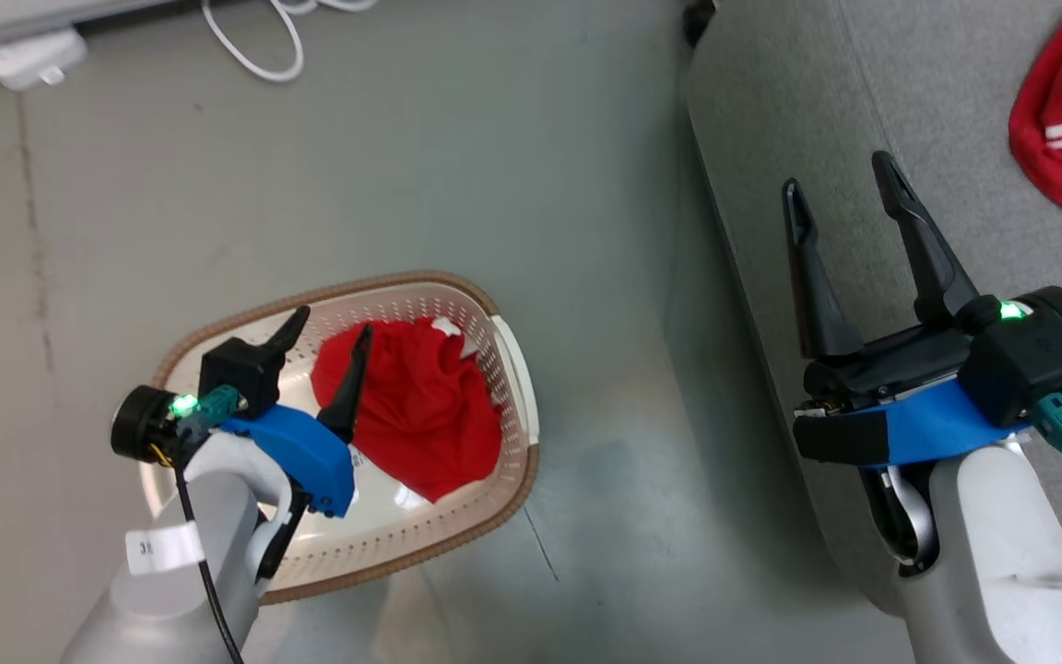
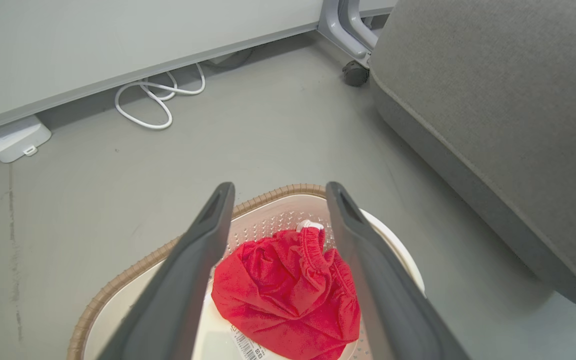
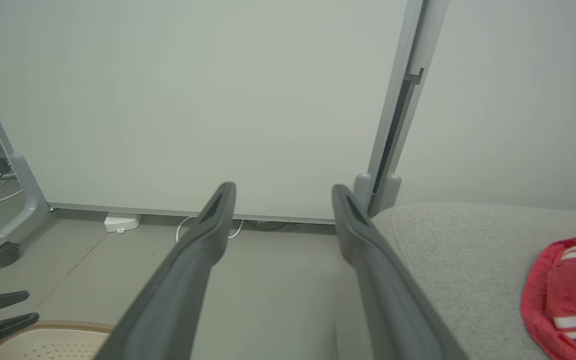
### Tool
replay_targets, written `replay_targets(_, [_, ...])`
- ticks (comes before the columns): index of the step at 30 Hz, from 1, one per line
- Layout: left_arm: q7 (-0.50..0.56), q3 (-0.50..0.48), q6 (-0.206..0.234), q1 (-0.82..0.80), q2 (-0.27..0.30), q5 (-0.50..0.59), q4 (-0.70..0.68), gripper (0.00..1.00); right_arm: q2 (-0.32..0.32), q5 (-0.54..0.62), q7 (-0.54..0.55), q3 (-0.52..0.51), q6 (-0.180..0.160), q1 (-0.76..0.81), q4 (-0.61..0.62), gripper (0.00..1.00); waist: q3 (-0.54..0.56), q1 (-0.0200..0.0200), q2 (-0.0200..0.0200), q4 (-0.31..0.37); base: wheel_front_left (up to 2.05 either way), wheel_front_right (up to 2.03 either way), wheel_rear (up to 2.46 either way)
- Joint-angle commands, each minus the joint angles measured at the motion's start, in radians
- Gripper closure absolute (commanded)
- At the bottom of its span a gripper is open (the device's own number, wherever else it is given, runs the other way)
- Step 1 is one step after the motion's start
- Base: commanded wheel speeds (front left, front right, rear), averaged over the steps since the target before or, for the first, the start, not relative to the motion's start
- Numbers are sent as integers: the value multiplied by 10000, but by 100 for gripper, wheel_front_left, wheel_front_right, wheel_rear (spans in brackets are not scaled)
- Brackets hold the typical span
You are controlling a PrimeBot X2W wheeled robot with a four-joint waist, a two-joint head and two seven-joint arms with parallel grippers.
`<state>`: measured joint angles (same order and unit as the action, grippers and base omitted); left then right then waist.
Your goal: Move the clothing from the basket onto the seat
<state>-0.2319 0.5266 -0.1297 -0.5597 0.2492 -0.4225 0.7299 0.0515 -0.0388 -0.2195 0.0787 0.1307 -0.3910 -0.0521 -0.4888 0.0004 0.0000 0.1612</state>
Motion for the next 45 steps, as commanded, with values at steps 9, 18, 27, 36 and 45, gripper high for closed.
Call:
replay_targets(9, [320, 1220, 1, -1733, 695, -850, 1205, 0, -19, -674, -428, 564, 1, -925, -277, 0, -3033, -4, 0, 1997, 0, 0, 0])
replay_targets(18, [301, 1388, 172, -2495, 1159, -1228, 2346, 0, -21, -1313, -466, 1047, 1, -1110, -61, 0, -3912, -4, 0, 2603, 0, 0, 0])
replay_targets(27, [554, 1173, 1031, -3193, 1044, -1316, 3550, 0, -20, -1546, -468, 1224, 1, -985, 205, 0, -4278, -4, 0, 2766, 0, 0, 0])
replay_targets(36, [453, 1167, 663, -3341, 774, -1560, 4078, 100, -20, -1592, -467, 1314, 1, -1178, 119, 0, -4119, -4, 0, 2748, 0, 0, 0])
replay_targets(45, [145, 1274, 414, -2987, 34, -1764, 4475, 100, -14, -1216, -463, 1108, 1, -1053, -236, 0, -2819, -4, 0, 2105, 0, 0, 0])
